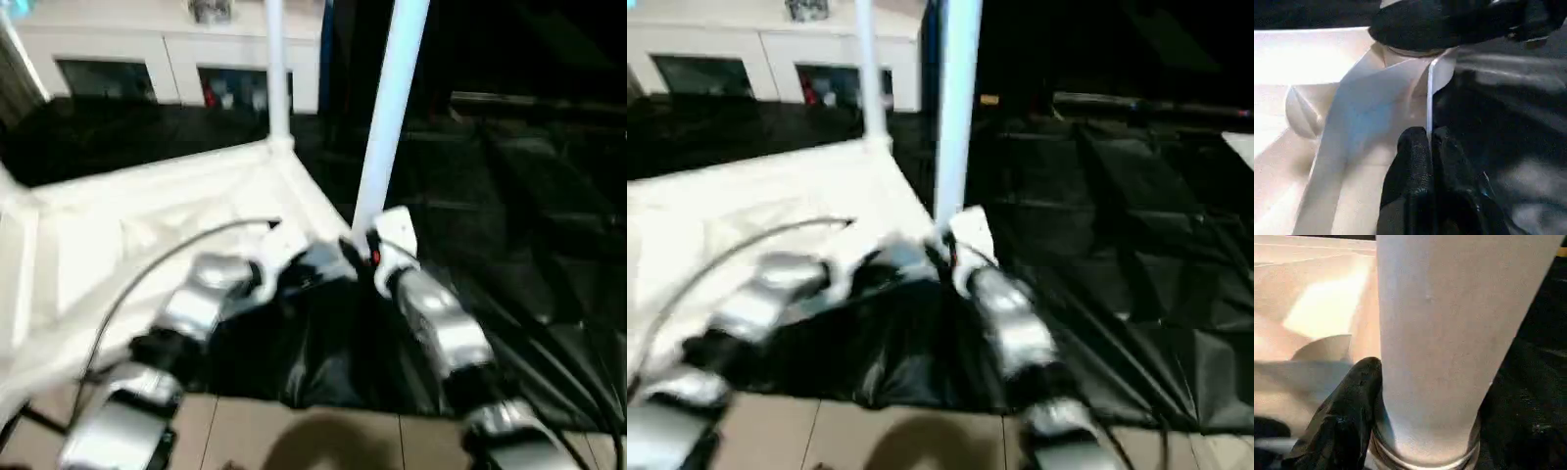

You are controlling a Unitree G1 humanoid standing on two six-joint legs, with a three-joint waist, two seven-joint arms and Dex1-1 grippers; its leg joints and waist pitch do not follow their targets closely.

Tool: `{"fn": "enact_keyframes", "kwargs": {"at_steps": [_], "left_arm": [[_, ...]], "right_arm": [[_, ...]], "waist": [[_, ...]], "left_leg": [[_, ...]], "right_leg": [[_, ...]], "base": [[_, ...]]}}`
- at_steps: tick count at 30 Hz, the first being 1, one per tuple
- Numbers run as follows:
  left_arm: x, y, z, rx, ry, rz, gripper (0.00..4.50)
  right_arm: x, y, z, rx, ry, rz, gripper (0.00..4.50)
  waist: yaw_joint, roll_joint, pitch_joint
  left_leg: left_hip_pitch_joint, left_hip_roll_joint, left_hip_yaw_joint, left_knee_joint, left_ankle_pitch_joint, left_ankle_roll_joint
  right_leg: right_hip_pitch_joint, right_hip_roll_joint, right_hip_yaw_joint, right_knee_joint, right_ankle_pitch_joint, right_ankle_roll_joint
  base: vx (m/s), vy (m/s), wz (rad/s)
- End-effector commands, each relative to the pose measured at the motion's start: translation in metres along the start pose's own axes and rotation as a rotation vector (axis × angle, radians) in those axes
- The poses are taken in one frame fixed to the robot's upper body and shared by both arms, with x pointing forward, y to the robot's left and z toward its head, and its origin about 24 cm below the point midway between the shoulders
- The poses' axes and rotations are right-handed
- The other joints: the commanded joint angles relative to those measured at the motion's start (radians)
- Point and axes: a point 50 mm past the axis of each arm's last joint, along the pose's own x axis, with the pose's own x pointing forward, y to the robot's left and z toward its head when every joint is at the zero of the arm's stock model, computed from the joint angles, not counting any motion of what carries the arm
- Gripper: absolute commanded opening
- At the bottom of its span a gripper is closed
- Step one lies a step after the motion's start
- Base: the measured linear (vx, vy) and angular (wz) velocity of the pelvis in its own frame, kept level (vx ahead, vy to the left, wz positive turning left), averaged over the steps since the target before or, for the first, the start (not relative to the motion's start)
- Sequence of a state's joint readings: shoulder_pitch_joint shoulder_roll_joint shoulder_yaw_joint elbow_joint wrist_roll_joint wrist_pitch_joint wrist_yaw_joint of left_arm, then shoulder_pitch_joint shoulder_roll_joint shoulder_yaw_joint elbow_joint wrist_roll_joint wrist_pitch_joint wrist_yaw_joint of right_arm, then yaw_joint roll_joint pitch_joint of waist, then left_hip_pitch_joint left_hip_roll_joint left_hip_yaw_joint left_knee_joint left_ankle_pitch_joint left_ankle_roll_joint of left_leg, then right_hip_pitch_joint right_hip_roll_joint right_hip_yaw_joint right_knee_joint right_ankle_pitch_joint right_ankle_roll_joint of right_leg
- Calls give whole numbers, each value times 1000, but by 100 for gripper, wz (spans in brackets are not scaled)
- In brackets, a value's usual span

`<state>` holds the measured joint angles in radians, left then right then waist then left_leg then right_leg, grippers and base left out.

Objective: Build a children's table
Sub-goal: Rotate leg to tighten

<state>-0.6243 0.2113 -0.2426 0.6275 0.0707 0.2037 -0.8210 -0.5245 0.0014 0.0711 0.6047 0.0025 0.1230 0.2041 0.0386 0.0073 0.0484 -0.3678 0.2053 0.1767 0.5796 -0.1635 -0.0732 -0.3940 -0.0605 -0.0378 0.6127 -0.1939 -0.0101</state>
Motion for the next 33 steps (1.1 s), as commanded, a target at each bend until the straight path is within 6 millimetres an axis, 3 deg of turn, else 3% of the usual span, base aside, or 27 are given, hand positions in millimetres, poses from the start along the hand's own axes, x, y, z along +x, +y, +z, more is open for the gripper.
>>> {"fn": "enact_keyframes", "kwargs": {"at_steps": [1, 3, 4, 5, 9, 14, 17, 18, 22, 24, 25, 29, 30, 32, 33], "left_arm": [[13, -7, 18, -9, -89, 14, 0], [13, -9, 19, -4, -94, 2, 0], [13, -10, 19, -2, -97, -3, 0], [11, -11, 19, 24, -111, -35, 0], [0, -10, 14, 57, -128, -107, 0], [-17, -7, 2, 105, -99, -204, 0], [-24, -4, -1, 110, -86, -229, 0], [-33, -3, -4, 105, -85, -290, 0], [-42, -3, -7, 114, -85, -359, 0], [-47, -4, -10, 119, -73, -413, 0], [-48, -3, -11, 118, -70, -419, 0], [-52, -1, -13, 133, -43, -442, 0], [-53, 1, -12, 135, -41, -445, 0], [-53, 1, -11, 136, -42, -447, 0], [-53, 1, -11, 138, -42, -450, 0]], "right_arm": [[5, 39, -11, 4, 44, 143, 262], [5, 39, -9, 6, 33, 149, 331], [5, 39, -9, 9, 30, 155, 331], [4, 35, -7, 21, 20, 169, 334], [-1, 21, -4, -12, 3, 196, 378], [-15, 4, -1, -97, -6, 360, 378], [-23, -1, -2, -131, 4, 442, 378], [-35, -6, -4, -161, 23, 557, 378], [-45, -10, -5, -204, 44, 660, 378], [-52, -12, -4, -217, 64, 733, 378], [-53, -12, -4, -219, 66, 744, 378], [-58, -12, -3, -236, 80, 800, 378], [-58, -11, -3, -238, 84, 811, 349], [-58, -11, -2, -239, 86, 817, 342], [-59, -10, -3, -239, 90, 830, 337]], "waist": [[4, 2, -62], [5, 0, -61], [5, 0, -61], [4, -10, -60], [5, -4, -60], [11, -6, -64], [15, -6, -63], [17, -3, -61], [21, 1, -61], [25, -2, -60], [26, 2, -61], [30, 0, -61], [30, -2, -61], [33, -3, -61], [34, -9, -61]], "left_leg": [[12, 13, -5, -64, -245, -12], [9, 13, -4, -64, -233, -2], [9, 13, -4, -64, -233, -2], [9, 13, -3, -65, -239, 3], [9, 15, -5, -66, -239, 4], [5, 18, -1, -60, -185, 37], [7, 17, -1, -60, -199, 35], [9, 19, -1, -62, -225, 33], [10, 21, -1, -62, -226, 27], [9, 22, -1, -63, -227, 29], [11, 22, 0, -62, -229, 29], [11, 23, 0, -61, -228, 28], [10, 23, -1, -62, -227, 27], [10, 23, 0, -61, -217, 26], [10, 23, 1, -61, -215, 27]], "right_leg": [[39, -63, 38, -80, -206, -175], [42, -62, 38, -78, -177, -181], [42, -62, 38, -78, -177, -181], [42, -63, 37, -81, -196, -179], [41, -64, 38, -80, -205, -177], [47, -62, 38, -68, -85, -204], [47, -63, 37, -70, -106, -209], [46, -62, 37, -73, -136, -206], [43, -62, 36, -71, -135, -217], [46, -61, 36, -71, -136, -214], [44, -60, 36, -71, -132, -217], [42, -62, 36, -70, -132, -226], [43, -63, 35, -70, -135, -224], [43, -64, 36, -69, -132, -224], [43, -64, 36, -70, -135, -223]], "base": [[0, 0, 0], [0, 0, 0], [0, 0, 0], [0, 0, 0], [0, 0, 0], [0, 0, 0], [0, 0, 0], [0, 0, 0], [0, 0, 0], [0, 0, 0], [0, 0, 0], [0, 0, 0], [0, 0, 0], [0, 0, 0], [0, 0, 0]]}}
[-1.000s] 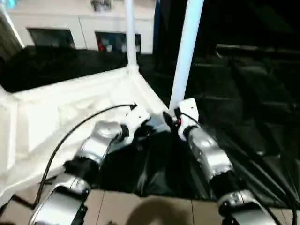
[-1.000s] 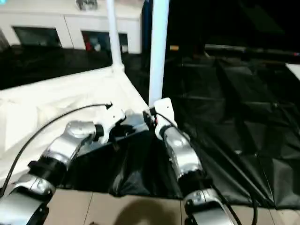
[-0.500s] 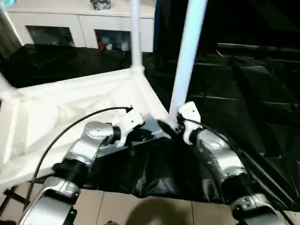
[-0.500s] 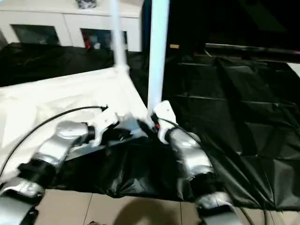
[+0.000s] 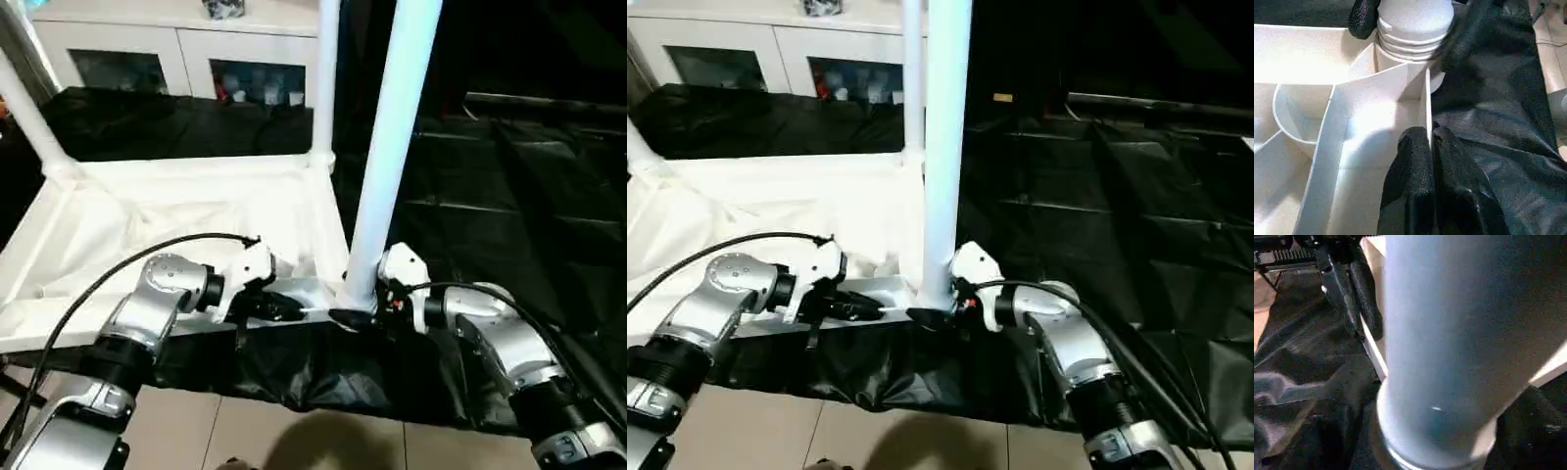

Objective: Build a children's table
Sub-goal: Rotate leg to tighten

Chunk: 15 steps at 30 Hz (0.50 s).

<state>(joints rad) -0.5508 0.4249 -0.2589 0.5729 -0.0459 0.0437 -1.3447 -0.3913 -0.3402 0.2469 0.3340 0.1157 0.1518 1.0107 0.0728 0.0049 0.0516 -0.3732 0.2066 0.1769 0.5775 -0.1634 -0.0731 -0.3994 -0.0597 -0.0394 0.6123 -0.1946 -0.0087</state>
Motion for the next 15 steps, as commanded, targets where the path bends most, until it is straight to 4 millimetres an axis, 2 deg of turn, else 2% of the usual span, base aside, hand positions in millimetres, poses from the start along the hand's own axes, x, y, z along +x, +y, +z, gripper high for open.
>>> {"fn": "enact_keyframes", "kwargs": {"at_steps": [1, 5, 6, 7, 11, 15], "left_arm": [[2, 2, 12, 47, -25, -21, 0], [1, 1, 11, 42, -24, -29, 0], [1, 0, 10, 39, -24, -32, 0], [0, -1, 8, 32, -22, -36, 0], [1, -1, 6, 25, -20, -25, 0], [7, 9, 7, 7, -31, 119, 0]], "right_arm": [[3, 6, 4, -12, -6, 61, 311], [4, 9, 3, -9, 1, 89, 295], [5, 10, 3, -7, 2, 95, 276], [6, 11, 2, -5, 3, 107, 273], [8, 13, 1, 1, 2, 117, 269], [17, 10, -3, 8, 2, -6, 269]], "waist": [[2, -6, -64], [8, -6, -64], [10, -5, -65], [12, -9, -64], [14, -8, -65], [10, -9, -61]], "left_leg": [[15, 21, 0, -59, -214, 27], [17, 23, 0, -59, -204, 29], [17, 23, 0, -59, -201, 28], [16, 23, 1, -58, -201, 29], [15, 23, 0, -59, -201, 26], [15, 20, 0, -60, -219, 13]], "right_leg": [[49, -65, 38, -67, -136, -224], [47, -65, 38, -67, -133, -221], [47, -65, 37, -66, -129, -221], [47, -66, 38, -66, -130, -220], [47, -67, 37, -65, -136, -217], [44, -68, 38, -70, -178, -207]], "base": [[0, 0, 0], [0, 0, 0], [0, 0, 0], [0, 0, 0], [0, 0, 0], [0, 0, 0]]}}
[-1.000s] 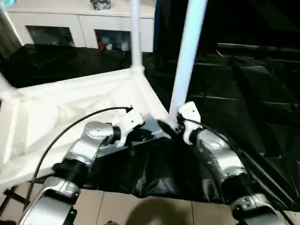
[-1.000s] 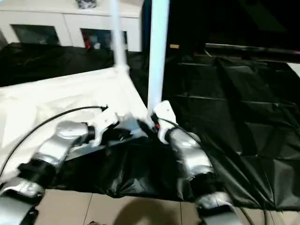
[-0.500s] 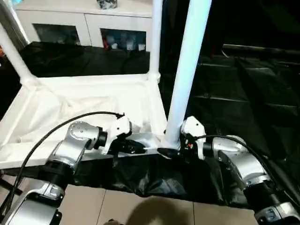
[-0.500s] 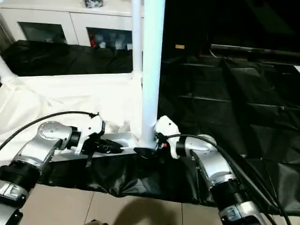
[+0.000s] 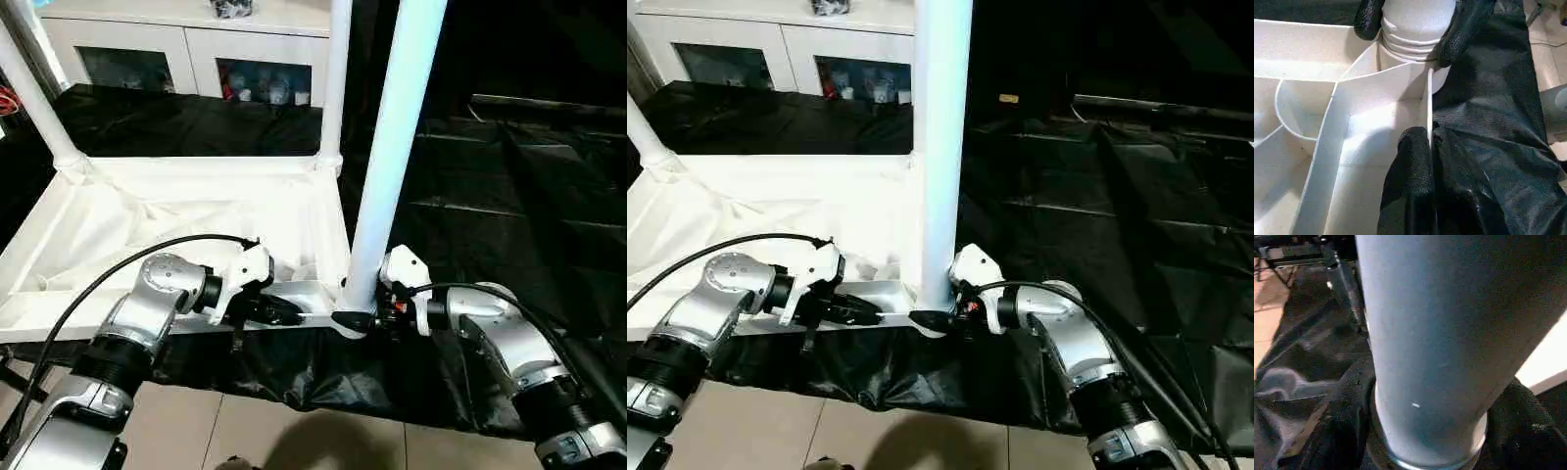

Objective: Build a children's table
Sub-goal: Rotate leg to tighten

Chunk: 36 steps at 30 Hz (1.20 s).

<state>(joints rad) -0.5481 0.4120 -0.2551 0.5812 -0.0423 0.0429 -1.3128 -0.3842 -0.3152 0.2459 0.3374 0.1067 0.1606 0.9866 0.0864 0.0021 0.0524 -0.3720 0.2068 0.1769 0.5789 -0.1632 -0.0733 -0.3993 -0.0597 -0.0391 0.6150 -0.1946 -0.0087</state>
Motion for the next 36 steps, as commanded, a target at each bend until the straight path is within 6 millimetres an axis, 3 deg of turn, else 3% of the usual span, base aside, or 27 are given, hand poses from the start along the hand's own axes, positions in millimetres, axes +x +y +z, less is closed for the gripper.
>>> {"fn": "enact_keyframes", "kwargs": {"at_steps": [1, 2, 4, 5, 8, 12, 16, 18, 19, 22, 27, 36], "left_arm": [[6, 11, 9, 11, -27, 133, 0], [8, 14, 10, 7, -30, 168, 0], [26, 17, 17, -19, -50, 257, 0], [29, 17, 18, -22, -53, 267, 0], [41, 16, 24, -36, -60, 298, 0], [57, 17, 34, -45, -92, 330, 0], [65, 15, 40, -29, -106, 313, 0], [64, 12, 41, -2, -107, 278, 0], [63, 11, 41, 6, -106, 266, 0], [54, 6, 37, 32, -115, 194, 0], [38, 2, 26, 51, -92, 107, 0], [14, 3, 19, 45, -70, 14, 0]], "right_arm": [[14, 6, -3, -10, 10, -38, 269], [16, 4, -3, -9, 13, -77, 269], [32, -10, -9, 96, 10, -358, 268], [34, -11, -9, 118, 9, -397, 268], [44, -14, -10, 200, 0, -528, 268], [59, -12, -4, 247, -14, -619, 268], [71, -6, 8, 229, -77, -569, 268], [71, -5, 13, 235, -116, -533, 337], [70, -6, 14, 239, -125, -525, 337], [61, -9, 16, 197, -128, -484, 361], [42, -7, 16, 115, -121, -294, 385], [15, 4, 6, 33, -52, 12, 385]], "waist": [[-3, -7, -62], [-5, -9, -60], [-11, -6, -56], [-16, -10, -56], [-27, -12, -58], [-26, -6, -63], [-28, 2, -64], [-28, 3, -63], [-27, 1, -63], [-30, 8, -65], [-28, 4, -68], [-22, -2, -62]], "left_leg": [[15, 20, -1, -62, -226, 8], [16, 20, -1, -63, -233, 4], [21, 19, -2, -66, -267, -19], [19, 17, -7, -70, -282, -35], [20, 17, -7, -69, -278, -33], [18, 16, -4, -67, -247, -20], [17, 16, -4, -67, -245, -16], [17, 15, -4, -67, -248, -13], [17, 15, -5, -68, -256, -11], [16, 16, -6, -67, -252, -11], [13, 17, -2, -62, -208, 17], [15, 21, -1, -64, -246, 23]], "right_leg": [[43, -69, 38, -75, -196, -203], [42, -68, 38, -77, -215, -198], [34, -70, 40, -85, -300, -181], [38, -70, 37, -86, -349, -165], [37, -68, 39, -87, -318, -159], [39, -67, 42, -84, -250, -163], [41, -65, 40, -82, -197, -171], [42, -65, 40, -81, -184, -178], [44, -66, 40, -82, -196, -177], [45, -66, 40, -80, -175, -182], [53, -63, 39, -71, -84, -208], [49, -64, 38, -78, -170, -212]], "base": [[0, 0, 0], [0, 0, 0], [0, 0, 0], [0, 0, 0], [0, 0, 0], [0, 0, 0], [0, 0, 0], [0, 0, 0], [0, 0, 0], [0, 0, 0], [0, 0, 0], [0, 0, 0]]}}
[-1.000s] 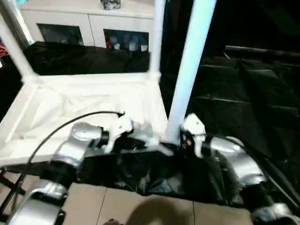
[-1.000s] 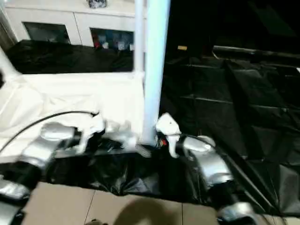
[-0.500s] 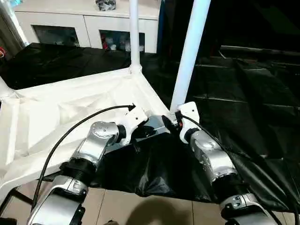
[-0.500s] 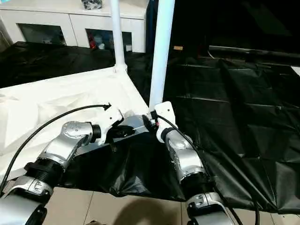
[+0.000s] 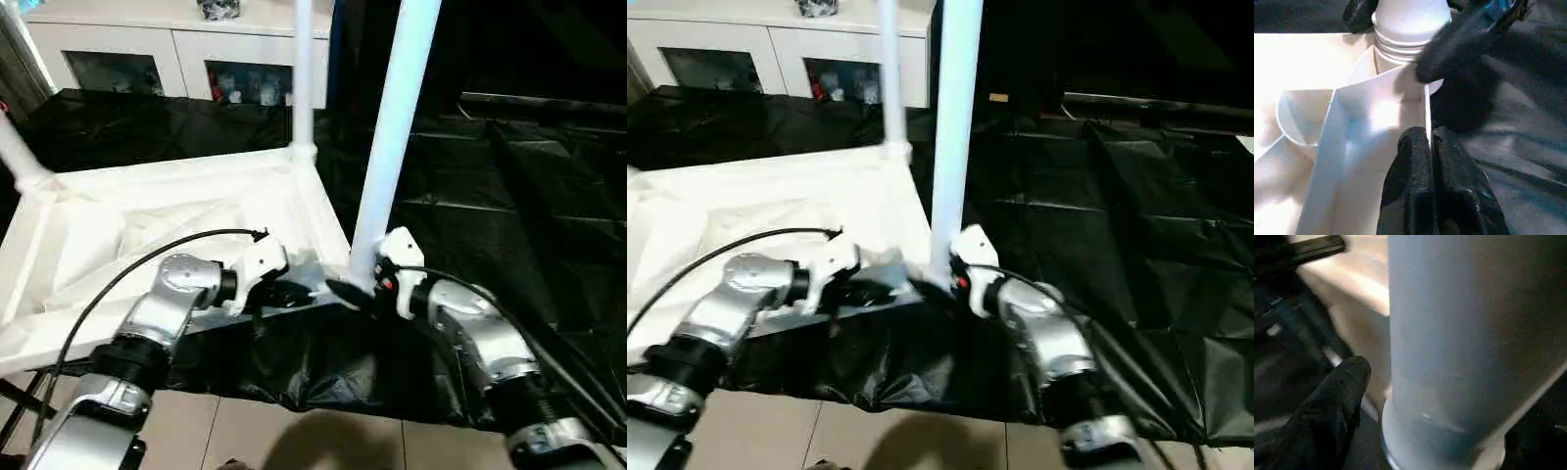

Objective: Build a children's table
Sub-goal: Rotate leg to tighten

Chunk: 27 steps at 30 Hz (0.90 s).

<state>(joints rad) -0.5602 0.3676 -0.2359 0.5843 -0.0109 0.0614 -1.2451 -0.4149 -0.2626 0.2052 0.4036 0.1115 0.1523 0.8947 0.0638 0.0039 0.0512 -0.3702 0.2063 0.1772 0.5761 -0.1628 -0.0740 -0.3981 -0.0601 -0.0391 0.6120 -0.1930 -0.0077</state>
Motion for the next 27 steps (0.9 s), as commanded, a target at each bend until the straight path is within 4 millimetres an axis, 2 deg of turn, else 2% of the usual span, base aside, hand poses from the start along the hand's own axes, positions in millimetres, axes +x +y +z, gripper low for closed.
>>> {"fn": "enact_keyframes", "kwargs": {"at_steps": [1, 2, 3, 7, 8, 9, 14, 18, 21, 23, 24, 25, 27], "left_arm": [[4, -2, 13, 47, -58, -51, 0], [2, -2, 12, 47, -54, -56, 0], [1, -2, 11, 46, -49, -62, 0], [-3, -4, 8, 37, -40, -111, 0], [-4, -5, 8, 36, -39, -118, 0], [-5, -5, 7, 34, -37, -125, 0], [-8, -6, 5, 24, -26, -148, 0], [-9, -5, 4, 33, -23, -113, 0], [-6, -1, 5, 35, -36, -37, 0], [-3, 4, 6, 33, -38, 46, 0], [-2, 5, 6, 32, -38, 54, 0], [2, 8, 8, 25, -49, 101, 0], [8, 10, 13, 11, -74, 143, 0]], "right_arm": [[6, 14, 3, -16, 1, 133, 385], [4, 14, 2, -22, 8, 146, 385], [3, 14, 2, -27, 15, 157, 360], [0, 18, 2, -43, 28, 222, 346], [0, 19, 2, -45, 29, 230, 323], [-1, 20, 3, -47, 30, 241, 323], [-2, 22, 1, -53, 38, 275, 282], [0, 26, -1, -44, 32, 257, 271], [5, 24, -4, -29, 29, 164, 266], [11, 16, -7, -23, 34, 18, 266], [12, 15, -8, -23, 34, 3, 265], [16, 10, -10, 3, 40, -101, 265], [23, 4, -12, 47, 37, -236, 265]], "waist": [[3, -2, -61], [3, -1, -62], [4, -1, -62], [7, -2, -63], [9, -3, -64], [11, -2, -64], [20, -1, -62], [22, 2, -64], [21, 4, -63], [16, 1, -60], [13, 2, -58], [11, 2, -58], [0, 1, -57]], "left_leg": [[13, 22, -1, -61, -241, 25], [13, 22, -1, -61, -240, 24], [14, 22, -1, -60, -234, 24], [14, 22, -1, -60, -222, 25], [13, 23, -1, -59, -218, 28], [13, 23, 0, -59, -215, 30], [15, 24, 0, -60, -232, 22], [15, 23, -1, -60, -229, 15], [15, 23, -3, -62, -237, 8], [17, 22, -3, -64, -260, -4], [18, 20, -4, -65, -278, -15], [20, 20, -5, -67, -287, -23], [19, 17, -7, -68, -303, -36]], "right_leg": [[47, -65, 38, -73, -170, -214], [46, -64, 38, -73, -169, -215], [46, -65, 38, -72, -162, -220], [47, -64, 37, -70, -148, -223], [47, -63, 37, -69, -140, -223], [46, -64, 36, -67, -129, -226], [44, -66, 37, -71, -164, -222], [45, -66, 37, -69, -151, -220], [44, -66, 37, -70, -157, -217], [41, -65, 38, -75, -201, -208], [40, -68, 38, -78, -245, -200], [38, -68, 38, -82, -281, -187], [36, -69, 39, -85, -321, -175]], "base": [[0, 0, 0], [0, 0, 0], [0, 0, 0], [0, 0, 0], [0, 0, 0], [0, 0, 0], [0, 0, 0], [0, 0, 0], [0, 0, 0], [0, 0, 0], [0, 0, 0], [0, 0, 0], [0, 0, 0]]}}
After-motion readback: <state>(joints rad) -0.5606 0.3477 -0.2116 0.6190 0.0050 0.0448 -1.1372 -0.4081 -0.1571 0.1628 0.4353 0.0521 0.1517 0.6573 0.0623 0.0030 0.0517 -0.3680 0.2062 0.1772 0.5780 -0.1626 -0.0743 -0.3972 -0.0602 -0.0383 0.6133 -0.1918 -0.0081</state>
